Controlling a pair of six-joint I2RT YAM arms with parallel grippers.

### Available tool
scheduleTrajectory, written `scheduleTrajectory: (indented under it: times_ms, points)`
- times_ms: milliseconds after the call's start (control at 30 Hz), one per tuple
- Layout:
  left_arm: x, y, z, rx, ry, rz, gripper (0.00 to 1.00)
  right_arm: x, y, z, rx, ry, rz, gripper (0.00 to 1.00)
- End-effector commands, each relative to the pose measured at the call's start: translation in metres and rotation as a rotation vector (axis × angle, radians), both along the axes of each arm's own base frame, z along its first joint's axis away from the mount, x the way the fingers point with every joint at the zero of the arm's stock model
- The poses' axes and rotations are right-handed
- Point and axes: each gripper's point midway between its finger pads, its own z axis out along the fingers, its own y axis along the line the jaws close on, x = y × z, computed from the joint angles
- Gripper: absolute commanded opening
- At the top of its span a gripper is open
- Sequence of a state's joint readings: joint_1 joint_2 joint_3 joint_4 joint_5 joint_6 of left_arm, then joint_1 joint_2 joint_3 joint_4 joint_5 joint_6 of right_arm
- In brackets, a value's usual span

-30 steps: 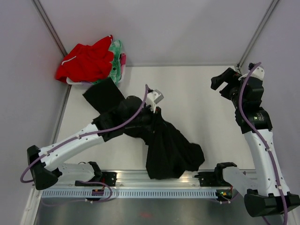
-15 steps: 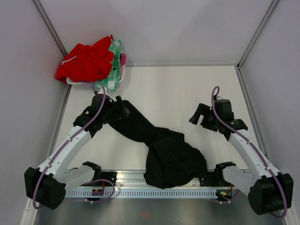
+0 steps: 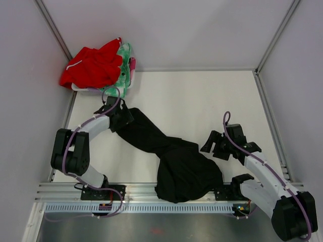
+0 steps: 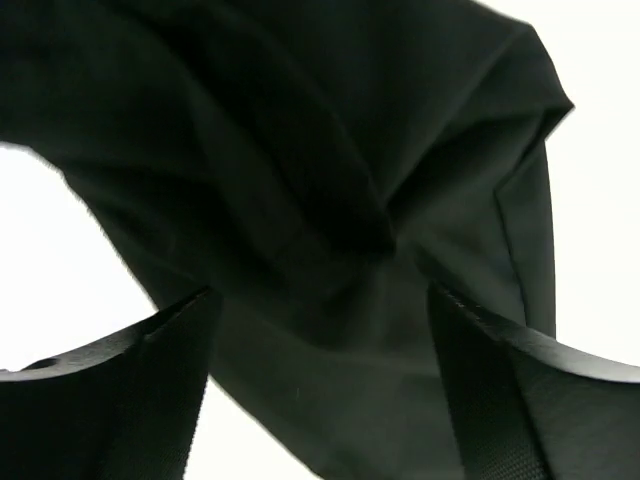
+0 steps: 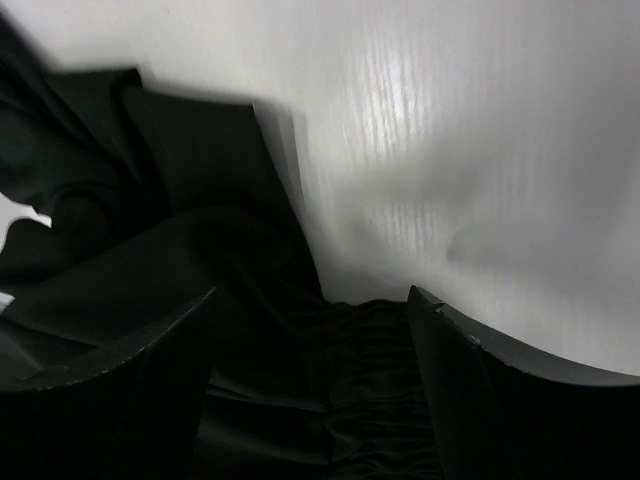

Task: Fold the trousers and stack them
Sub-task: Move the trousers to the center of the board, then flatten the trousers out

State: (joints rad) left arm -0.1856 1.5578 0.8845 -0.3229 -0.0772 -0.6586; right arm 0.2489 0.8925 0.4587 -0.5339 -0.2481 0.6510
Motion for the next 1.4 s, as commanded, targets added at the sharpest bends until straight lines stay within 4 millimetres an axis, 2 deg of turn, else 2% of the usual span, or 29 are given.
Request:
scheduleTrajectory:
  times_ms: [0,100,133,200,233,333,367,400,467,500,533,567,600,633,667,700,733,833,900,933,967,1000,1033,1067,1167,1200,1267,1300,1367]
  points:
    - [0.035,-0.008,0.01,-0.025,-0.087,0.006,0.86,-0.011,0.022,-0.001,0.103,0.031,0.047,0.81]
    - [0.037,-0.013,0.002,-0.05,-0.078,-0.011,0.51,-0.015,0.029,-0.001,0.097,0.027,0.093,0.73]
    - [0.037,-0.015,0.001,-0.058,-0.078,-0.016,0.29,-0.017,0.033,-0.002,0.096,0.029,0.109,0.71]
    - [0.041,-0.021,0.006,-0.079,-0.089,-0.037,0.09,-0.017,0.037,-0.004,0.099,0.036,0.124,0.6]
    - [0.041,-0.026,0.011,-0.1,-0.095,-0.067,0.02,-0.019,0.041,-0.005,0.102,0.04,0.135,0.46]
    - [0.042,-0.039,0.032,-0.141,-0.141,-0.159,0.02,-0.012,0.047,0.001,0.117,0.024,0.132,0.07]
    - [0.04,-0.047,0.054,-0.181,-0.191,-0.203,0.02,-0.006,0.046,0.006,0.107,0.006,0.125,0.0]
    - [0.036,-0.05,0.066,-0.193,-0.22,-0.227,0.02,0.001,0.045,0.012,0.094,-0.014,0.113,0.0]
    - [0.028,-0.051,0.093,-0.2,-0.276,-0.26,0.02,0.037,0.041,0.05,0.041,-0.158,0.071,0.0]
    - [0.024,-0.05,0.127,-0.2,-0.359,-0.27,0.02,0.049,0.037,0.062,0.012,-0.201,0.053,0.0]
    - [0.016,-0.048,0.139,-0.189,-0.372,-0.279,0.02,0.072,0.038,0.103,0.006,-0.304,0.032,0.0]
    - [0.011,-0.044,0.154,-0.176,-0.4,-0.273,0.02,0.088,0.027,0.121,-0.061,-0.367,-0.008,0.0]
    - [0.004,-0.041,0.191,-0.172,-0.49,-0.278,0.02,0.097,0.024,0.129,-0.099,-0.374,-0.013,0.0]
    - [-0.001,-0.037,0.206,-0.152,-0.522,-0.271,0.02,0.113,0.022,0.169,-0.11,-0.456,-0.038,0.0]
    - [-0.013,-0.032,0.213,-0.138,-0.518,-0.264,0.02,0.12,0.013,0.181,-0.156,-0.476,-0.075,0.0]
    - [-0.024,-0.027,0.239,-0.125,-0.584,-0.258,0.02,0.122,0.008,0.186,-0.199,-0.475,-0.064,0.0]
    - [-0.029,-0.015,0.245,-0.086,-0.592,-0.208,0.02,0.127,0.007,0.207,-0.202,-0.522,-0.075,0.0]
    - [-0.055,0.009,0.24,0.0,-0.548,-0.14,0.02,0.127,-0.019,0.219,-0.297,-0.575,-0.151,0.0]
    - [-0.068,0.013,0.212,0.022,-0.452,-0.149,0.02,0.122,-0.038,0.21,-0.372,-0.553,-0.22,0.0]
    - [-0.073,0.011,0.202,0.01,-0.42,-0.16,0.02,0.118,-0.043,0.194,-0.398,-0.512,-0.229,0.0]
    - [-0.08,0.009,0.177,0.003,-0.358,-0.168,0.02,0.114,-0.047,0.181,-0.416,-0.477,-0.238,0.0]
    - [-0.088,0.008,0.153,-0.012,-0.303,-0.161,0.02,0.104,-0.048,0.155,-0.426,-0.409,-0.228,0.0]
    - [-0.088,0.007,0.154,-0.022,-0.309,-0.157,0.02,0.101,-0.046,0.143,-0.417,-0.381,-0.222,0.0]
    - [-0.096,0.004,0.132,-0.041,-0.258,-0.167,0.02,0.091,-0.046,0.126,-0.42,-0.318,-0.206,0.0]
    - [-0.112,0.006,0.102,-0.058,-0.184,-0.137,0.02,0.053,-0.052,0.082,-0.441,-0.144,-0.177,0.03]
    - [-0.115,0.008,0.098,-0.055,-0.176,-0.12,0.02,0.043,-0.053,0.071,-0.448,-0.104,-0.159,0.24]
    - [-0.12,0.01,0.092,-0.05,-0.169,-0.112,0.02,0.032,-0.056,0.073,-0.461,-0.096,-0.112,0.47]
    - [-0.12,0.01,0.093,-0.05,-0.168,-0.112,0.02,0.036,-0.053,0.086,-0.45,-0.133,-0.1,0.72]
    - [-0.116,0.009,0.101,-0.053,-0.174,-0.11,0.03,0.054,-0.047,0.125,-0.421,-0.258,-0.081,0.9]
